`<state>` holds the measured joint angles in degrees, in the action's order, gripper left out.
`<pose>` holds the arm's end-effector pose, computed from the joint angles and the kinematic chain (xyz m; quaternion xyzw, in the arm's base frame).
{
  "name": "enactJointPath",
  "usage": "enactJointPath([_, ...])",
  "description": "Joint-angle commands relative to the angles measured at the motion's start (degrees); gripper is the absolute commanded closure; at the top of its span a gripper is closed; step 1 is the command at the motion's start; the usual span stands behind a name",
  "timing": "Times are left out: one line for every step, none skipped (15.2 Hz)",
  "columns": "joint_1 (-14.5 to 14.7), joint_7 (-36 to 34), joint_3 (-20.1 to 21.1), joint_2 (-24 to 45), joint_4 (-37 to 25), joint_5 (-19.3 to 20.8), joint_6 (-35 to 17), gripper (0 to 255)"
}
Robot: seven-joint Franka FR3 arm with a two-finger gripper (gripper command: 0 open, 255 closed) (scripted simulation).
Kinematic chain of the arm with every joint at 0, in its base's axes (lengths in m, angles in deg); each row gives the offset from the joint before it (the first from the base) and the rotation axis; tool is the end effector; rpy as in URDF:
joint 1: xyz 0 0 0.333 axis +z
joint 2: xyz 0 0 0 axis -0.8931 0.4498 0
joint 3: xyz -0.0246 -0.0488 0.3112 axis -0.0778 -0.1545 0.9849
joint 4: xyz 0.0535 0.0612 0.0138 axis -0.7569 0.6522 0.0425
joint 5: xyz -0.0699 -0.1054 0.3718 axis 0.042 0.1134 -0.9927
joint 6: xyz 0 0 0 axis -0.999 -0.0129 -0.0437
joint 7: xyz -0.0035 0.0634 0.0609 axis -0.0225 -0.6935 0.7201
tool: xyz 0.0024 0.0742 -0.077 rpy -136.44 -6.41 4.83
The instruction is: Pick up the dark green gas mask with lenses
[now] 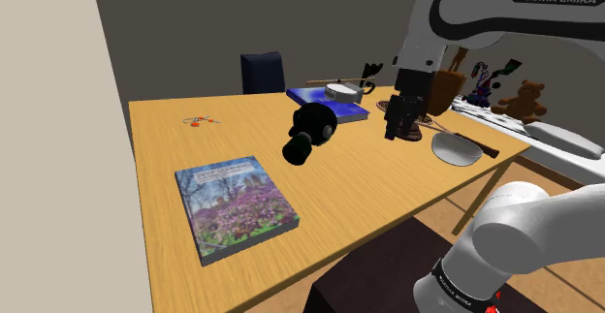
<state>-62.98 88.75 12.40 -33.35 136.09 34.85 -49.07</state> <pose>0.3031 0.0035 0.5428 -0.9936 -0.0287 0.0790 0.0750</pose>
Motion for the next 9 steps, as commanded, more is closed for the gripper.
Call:
enactJointPath([0.00,0.00,0.00,0.00,0.00,0.00,0.00,0])
enactJointPath([-0.30,-2.00,0.82,-0.06,1.44,-1.09,-3.03,0])
enactJointPath([-0.61,-3.95,1.68,0.01,2.79,-2.16,-6.11,0])
enactJointPath([-0.87,-5.87,2.55,0.20,4.05,-3.19,-9.24,0])
enactJointPath([-1.17,-7.75,3.47,0.52,5.21,-4.20,-12.43,0])
enactJointPath([-1.42,-9.61,4.38,0.98,6.28,-5.16,-15.67,0])
enactJointPath([-1.68,-11.44,5.33,1.58,7.23,-6.11,-18.95,0])
enactJointPath([-1.94,-13.26,6.28,2.31,8.08,-7.00,-22.27,0])
enactJointPath([-2.20,-15.07,7.25,3.19,8.82,-7.85,-25.62,0])
